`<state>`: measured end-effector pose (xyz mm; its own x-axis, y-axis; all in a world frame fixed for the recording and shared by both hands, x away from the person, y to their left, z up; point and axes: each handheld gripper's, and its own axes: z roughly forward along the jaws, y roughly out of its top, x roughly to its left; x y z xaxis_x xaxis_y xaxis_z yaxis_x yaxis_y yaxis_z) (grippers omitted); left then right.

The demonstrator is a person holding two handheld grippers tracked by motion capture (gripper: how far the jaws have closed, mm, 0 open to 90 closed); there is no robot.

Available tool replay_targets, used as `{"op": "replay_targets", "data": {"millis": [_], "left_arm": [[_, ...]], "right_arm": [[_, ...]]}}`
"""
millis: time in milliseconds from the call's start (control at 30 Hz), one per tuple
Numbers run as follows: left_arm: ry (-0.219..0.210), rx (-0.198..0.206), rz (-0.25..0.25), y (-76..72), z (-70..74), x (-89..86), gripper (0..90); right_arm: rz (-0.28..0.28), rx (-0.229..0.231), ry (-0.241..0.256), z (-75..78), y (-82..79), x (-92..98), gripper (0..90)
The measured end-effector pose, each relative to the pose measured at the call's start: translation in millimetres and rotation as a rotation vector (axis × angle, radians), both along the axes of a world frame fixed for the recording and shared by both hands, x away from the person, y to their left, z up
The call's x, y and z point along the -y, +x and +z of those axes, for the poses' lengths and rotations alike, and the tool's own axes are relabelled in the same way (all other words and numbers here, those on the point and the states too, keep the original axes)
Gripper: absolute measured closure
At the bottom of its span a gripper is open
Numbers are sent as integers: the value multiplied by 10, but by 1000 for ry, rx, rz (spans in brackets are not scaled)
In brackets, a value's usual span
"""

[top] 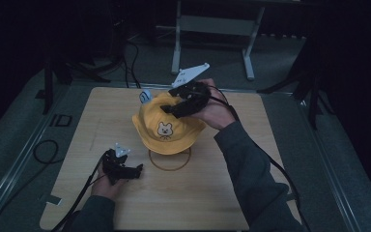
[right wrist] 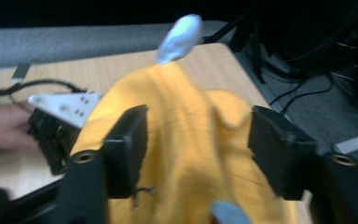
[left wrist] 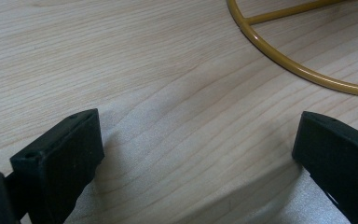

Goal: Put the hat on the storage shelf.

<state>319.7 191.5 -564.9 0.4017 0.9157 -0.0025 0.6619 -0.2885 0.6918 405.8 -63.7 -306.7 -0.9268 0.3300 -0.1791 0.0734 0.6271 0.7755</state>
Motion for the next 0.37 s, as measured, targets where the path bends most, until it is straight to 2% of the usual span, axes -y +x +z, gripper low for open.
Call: {"op": "replay_targets", "data": {"millis": [133,267,367], "left_arm": [[0,0,0,0,0,0,19],[0,1,0,0,-1,1,19],[0,1,0,0,0,0,19]], "right_arm": [[-42,-6,37,86,-2,97,274],[-56,-18,9,148,-45,215,235],[-74,-26,16,172,-76,332,243]]}}
